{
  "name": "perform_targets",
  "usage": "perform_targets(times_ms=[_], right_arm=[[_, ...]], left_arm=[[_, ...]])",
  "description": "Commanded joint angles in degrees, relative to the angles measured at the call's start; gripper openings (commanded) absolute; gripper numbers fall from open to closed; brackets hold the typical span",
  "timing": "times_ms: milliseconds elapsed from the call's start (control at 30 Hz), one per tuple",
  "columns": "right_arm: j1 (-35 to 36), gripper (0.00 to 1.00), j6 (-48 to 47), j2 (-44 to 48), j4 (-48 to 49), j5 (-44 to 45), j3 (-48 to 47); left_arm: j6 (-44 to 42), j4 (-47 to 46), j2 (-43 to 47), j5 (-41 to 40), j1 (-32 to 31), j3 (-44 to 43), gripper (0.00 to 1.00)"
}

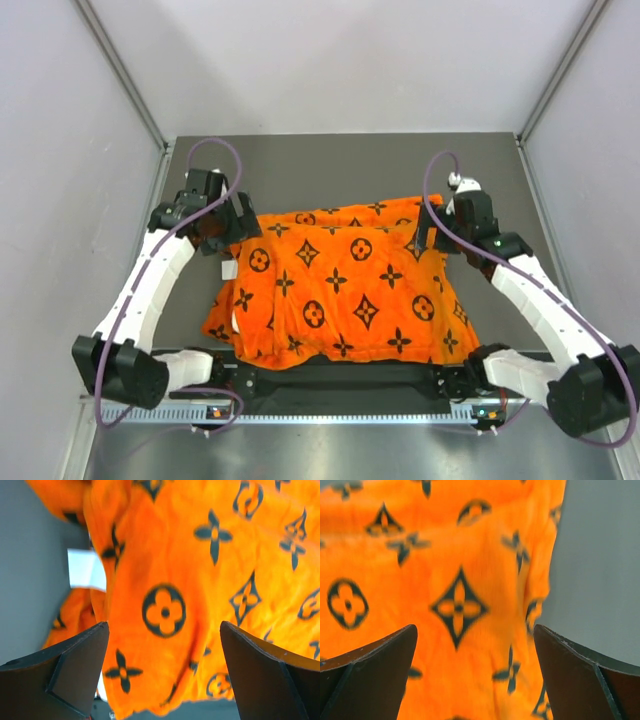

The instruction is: Remove the pillowcase from the pillow

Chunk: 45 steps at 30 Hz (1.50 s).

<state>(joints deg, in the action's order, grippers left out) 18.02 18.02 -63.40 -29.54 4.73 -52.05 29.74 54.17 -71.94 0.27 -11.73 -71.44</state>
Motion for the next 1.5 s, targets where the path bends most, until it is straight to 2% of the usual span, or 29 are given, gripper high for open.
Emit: perform_targets(times_ms=[0, 400, 633, 867, 933, 1000, 1033, 1067, 1100, 1133, 1167, 1233, 1267, 1367, 1467], right_arm=[[1.1, 1.00, 4.6, 7.4, -4.6, -2.5, 3.3], [4.6, 1.00, 11.3, 15.7, -11.2, -3.2, 8.8], [5.4, 1.00, 11.0, 12.6, -9.1, -4.4, 12.7], [5.7, 1.00, 9.1, 8.1, -3.2, -7.2, 15.8], [5.6, 0.94, 8.7, 6.3, -1.8, -7.7, 15.8], [5.5, 0.80, 8.8, 4.3, 0.2, -8.4, 15.4], [5.7, 0.76, 8.5, 3.5, 1.1, -9.6, 15.2], [5.7, 0.67, 8.2, 2.9, 2.8, -10.2, 14.9], [5.7, 0.60, 7.7, 1.1, 3.2, -10.4, 14.5], [5.7, 0.48, 7.3, 0.1, 3.3, -9.7, 14.0], [5.7, 0.30, 6.3, -1.9, 3.3, -9.3, 12.8], [5.6, 0.18, 4.9, -3.9, 3.5, -8.8, 11.5], [5.6, 0.11, 4.6, -5.7, 3.8, -8.4, 10.2], [5.3, 0.00, 4.7, -8.7, 3.7, -5.0, 7.2], [3.8, 0.00, 5.1, -12.1, 4.5, -1.6, 4.1]], left_arm=[[4.4, 5.7, 4.1, 2.9, -1.1, 3.2, 0.96], [5.6, 4.9, 5.8, 5.2, -1.8, 11.8, 0.96], [5.1, 1.4, 2.7, 6.1, -1.9, 14.7, 0.97], [2.4, -0.5, -8.0, 9.7, -1.9, 14.4, 0.97], [2.2, -1.5, -9.6, 10.5, -1.9, 14.2, 0.95], [1.6, -2.1, -11.7, 12.1, -2.0, 13.7, 0.84], [1.3, -2.7, -12.4, 12.5, -2.0, 13.4, 0.74], [0.9, -3.0, -13.8, 12.8, -1.9, 13.2, 0.57], [0.7, -3.5, -14.5, 13.8, -2.0, 12.6, 0.49], [0.3, -4.0, -15.3, 14.4, -1.9, 12.3, 0.41], [-0.5, -4.9, -17.2, 16.0, -1.9, 11.5, 0.26], [-1.5, -6.1, -19.8, 17.2, -2.0, 10.5, 0.12], [-1.8, -7.7, -20.6, 17.6, -2.0, 9.3, 0.00], [-2.1, -10.9, -24.6, 17.9, -2.0, 4.8, 0.00], [-1.1, -15.2, -29.3, 19.9, -2.0, -0.9, 0.00]])
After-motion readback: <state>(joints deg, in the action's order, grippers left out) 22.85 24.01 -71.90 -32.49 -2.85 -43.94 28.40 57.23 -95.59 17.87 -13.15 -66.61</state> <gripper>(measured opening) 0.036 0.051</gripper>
